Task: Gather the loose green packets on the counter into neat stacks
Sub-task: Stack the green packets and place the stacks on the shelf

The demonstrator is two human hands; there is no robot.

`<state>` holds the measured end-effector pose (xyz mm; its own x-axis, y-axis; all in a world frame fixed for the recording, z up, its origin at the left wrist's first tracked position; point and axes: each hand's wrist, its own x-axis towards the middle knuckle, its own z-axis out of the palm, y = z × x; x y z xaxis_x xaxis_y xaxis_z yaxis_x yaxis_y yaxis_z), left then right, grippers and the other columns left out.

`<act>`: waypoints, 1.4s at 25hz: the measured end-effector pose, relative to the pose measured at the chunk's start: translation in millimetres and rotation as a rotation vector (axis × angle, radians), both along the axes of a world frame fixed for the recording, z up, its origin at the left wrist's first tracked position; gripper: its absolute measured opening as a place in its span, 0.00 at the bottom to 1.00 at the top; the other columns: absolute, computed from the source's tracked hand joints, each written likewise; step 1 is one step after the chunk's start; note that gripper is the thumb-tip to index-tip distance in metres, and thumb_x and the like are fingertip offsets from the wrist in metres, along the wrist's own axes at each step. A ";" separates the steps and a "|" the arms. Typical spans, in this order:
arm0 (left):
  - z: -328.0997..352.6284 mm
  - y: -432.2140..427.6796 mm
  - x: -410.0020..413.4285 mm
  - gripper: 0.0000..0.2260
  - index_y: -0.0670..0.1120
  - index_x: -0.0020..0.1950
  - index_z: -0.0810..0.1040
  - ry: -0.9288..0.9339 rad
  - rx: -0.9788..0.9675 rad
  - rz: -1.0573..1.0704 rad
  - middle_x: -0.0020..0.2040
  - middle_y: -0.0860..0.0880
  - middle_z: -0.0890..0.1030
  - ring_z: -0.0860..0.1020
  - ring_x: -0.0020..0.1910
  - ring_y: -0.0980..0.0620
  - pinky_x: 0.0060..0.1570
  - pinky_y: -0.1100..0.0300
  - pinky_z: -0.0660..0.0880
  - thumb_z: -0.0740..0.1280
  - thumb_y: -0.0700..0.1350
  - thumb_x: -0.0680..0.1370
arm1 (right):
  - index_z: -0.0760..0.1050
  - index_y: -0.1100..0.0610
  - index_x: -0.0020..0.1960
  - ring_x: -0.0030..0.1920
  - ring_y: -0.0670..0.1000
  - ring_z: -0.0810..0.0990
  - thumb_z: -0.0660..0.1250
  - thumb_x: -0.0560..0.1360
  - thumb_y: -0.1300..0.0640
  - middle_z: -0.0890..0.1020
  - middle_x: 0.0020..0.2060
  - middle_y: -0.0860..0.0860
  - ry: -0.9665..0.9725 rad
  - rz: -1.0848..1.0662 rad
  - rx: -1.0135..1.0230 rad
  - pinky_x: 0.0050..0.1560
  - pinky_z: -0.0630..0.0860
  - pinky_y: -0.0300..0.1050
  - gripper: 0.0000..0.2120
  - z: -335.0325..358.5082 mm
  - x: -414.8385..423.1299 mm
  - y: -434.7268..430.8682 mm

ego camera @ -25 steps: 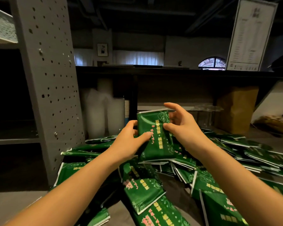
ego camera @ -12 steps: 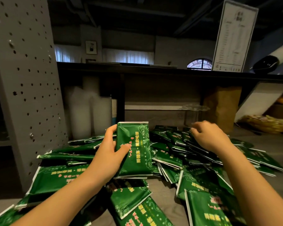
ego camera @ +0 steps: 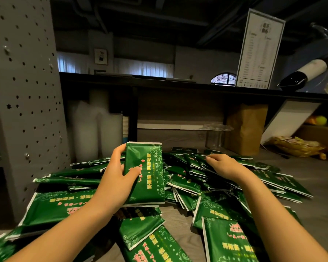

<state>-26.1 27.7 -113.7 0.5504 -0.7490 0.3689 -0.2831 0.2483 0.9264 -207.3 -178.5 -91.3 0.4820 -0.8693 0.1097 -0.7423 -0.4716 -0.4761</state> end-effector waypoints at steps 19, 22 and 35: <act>2.5 -1.5 -5.4 0.11 0.52 0.50 0.74 0.239 -0.071 0.054 0.49 0.45 0.82 0.81 0.47 0.45 0.47 0.48 0.79 0.59 0.35 0.79 | 0.68 0.54 0.58 0.44 0.42 0.80 0.63 0.79 0.55 0.79 0.48 0.46 -0.659 0.247 -0.179 0.46 0.80 0.45 0.09 10.9 28.0 56.7; 3.9 0.4 -9.4 0.13 0.54 0.49 0.72 0.237 -0.067 0.047 0.51 0.46 0.81 0.80 0.49 0.45 0.47 0.50 0.78 0.58 0.36 0.80 | 0.67 0.48 0.62 0.46 0.40 0.82 0.62 0.79 0.58 0.79 0.53 0.45 -0.952 0.407 0.093 0.44 0.80 0.37 0.13 16.0 35.5 77.6; 1.9 1.5 -17.3 0.21 0.59 0.64 0.61 0.123 -0.157 -0.055 0.53 0.54 0.80 0.81 0.46 0.61 0.39 0.66 0.76 0.62 0.37 0.79 | 0.57 0.44 0.73 0.68 0.40 0.64 0.54 0.82 0.54 0.65 0.66 0.43 -0.778 0.576 0.107 0.70 0.62 0.41 0.21 -13.1 72.5 124.2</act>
<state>-43.3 29.3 -111.8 0.5585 -0.7177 0.4159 -0.1522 0.4042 0.9019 -134.8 -54.3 -104.4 0.6626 -0.5467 0.5119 0.1292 -0.5898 -0.7971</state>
